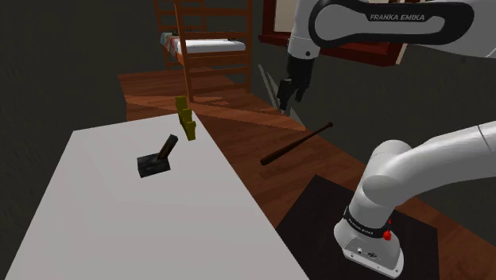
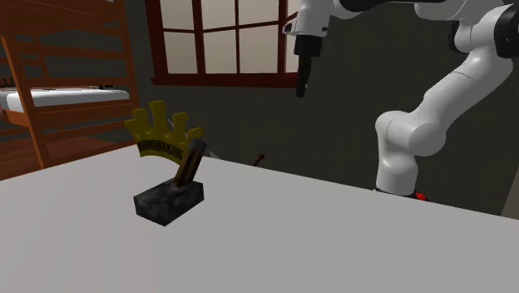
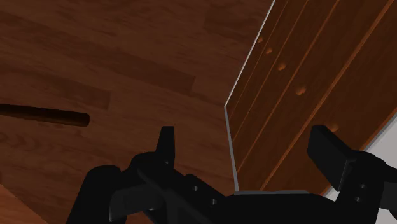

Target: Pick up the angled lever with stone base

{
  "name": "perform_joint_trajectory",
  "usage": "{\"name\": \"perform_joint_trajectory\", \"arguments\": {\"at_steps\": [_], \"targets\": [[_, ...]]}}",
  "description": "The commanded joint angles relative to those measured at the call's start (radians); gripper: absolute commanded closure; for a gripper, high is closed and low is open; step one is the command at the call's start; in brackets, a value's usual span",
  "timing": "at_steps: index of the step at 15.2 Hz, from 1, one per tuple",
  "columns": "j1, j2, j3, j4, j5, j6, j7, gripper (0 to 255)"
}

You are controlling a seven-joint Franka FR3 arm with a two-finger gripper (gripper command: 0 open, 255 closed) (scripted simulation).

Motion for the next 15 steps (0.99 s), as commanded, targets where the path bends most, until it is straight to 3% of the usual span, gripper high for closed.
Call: {"name": "perform_joint_trajectory", "arguments": {"at_steps": [1,8,15], "targets": [[0.000,0.000,0.000,0.000,0.000,0.000,0.000,0],[0.079,0.273,0.018,0.171,0.020,0.076,-0.127,0],[0.147,0.525,0.055,0.376,0.035,0.095,-0.249,0]]}}
